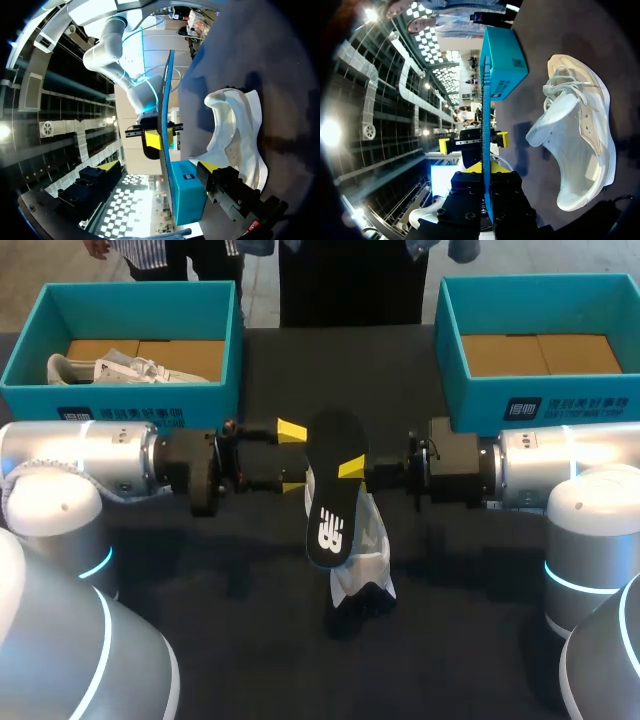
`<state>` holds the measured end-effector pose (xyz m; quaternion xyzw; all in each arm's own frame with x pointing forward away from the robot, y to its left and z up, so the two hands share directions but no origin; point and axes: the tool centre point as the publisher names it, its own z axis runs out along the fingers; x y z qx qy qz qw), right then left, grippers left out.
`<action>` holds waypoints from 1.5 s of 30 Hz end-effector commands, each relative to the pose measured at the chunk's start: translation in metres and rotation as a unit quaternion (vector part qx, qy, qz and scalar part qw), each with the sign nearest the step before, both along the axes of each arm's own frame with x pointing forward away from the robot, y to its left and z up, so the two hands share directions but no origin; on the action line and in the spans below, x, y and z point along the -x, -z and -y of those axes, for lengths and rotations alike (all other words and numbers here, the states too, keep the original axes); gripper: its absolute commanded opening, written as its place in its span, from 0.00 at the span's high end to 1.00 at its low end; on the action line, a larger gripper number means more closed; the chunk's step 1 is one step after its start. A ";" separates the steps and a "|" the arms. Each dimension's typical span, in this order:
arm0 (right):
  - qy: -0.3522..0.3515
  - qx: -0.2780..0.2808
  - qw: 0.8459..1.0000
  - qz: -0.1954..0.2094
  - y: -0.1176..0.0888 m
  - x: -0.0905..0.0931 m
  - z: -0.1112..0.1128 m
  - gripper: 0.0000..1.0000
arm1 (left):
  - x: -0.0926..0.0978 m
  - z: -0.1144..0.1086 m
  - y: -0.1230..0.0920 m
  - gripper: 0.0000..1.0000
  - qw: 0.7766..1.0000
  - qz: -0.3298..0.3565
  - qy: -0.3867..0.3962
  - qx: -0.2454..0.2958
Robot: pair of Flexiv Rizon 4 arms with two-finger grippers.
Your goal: Take the shoe out of the shoebox, open the shoe tongue, remove and reinsert the insole, then place the shoe into the shoebox
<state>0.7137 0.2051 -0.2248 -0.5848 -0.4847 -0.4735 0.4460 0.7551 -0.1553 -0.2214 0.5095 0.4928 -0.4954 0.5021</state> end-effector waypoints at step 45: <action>0.002 0.001 1.000 0.000 0.000 0.001 -0.001 1.00 | -0.010 0.041 0.009 0.63 0.999 0.003 -0.024 0.030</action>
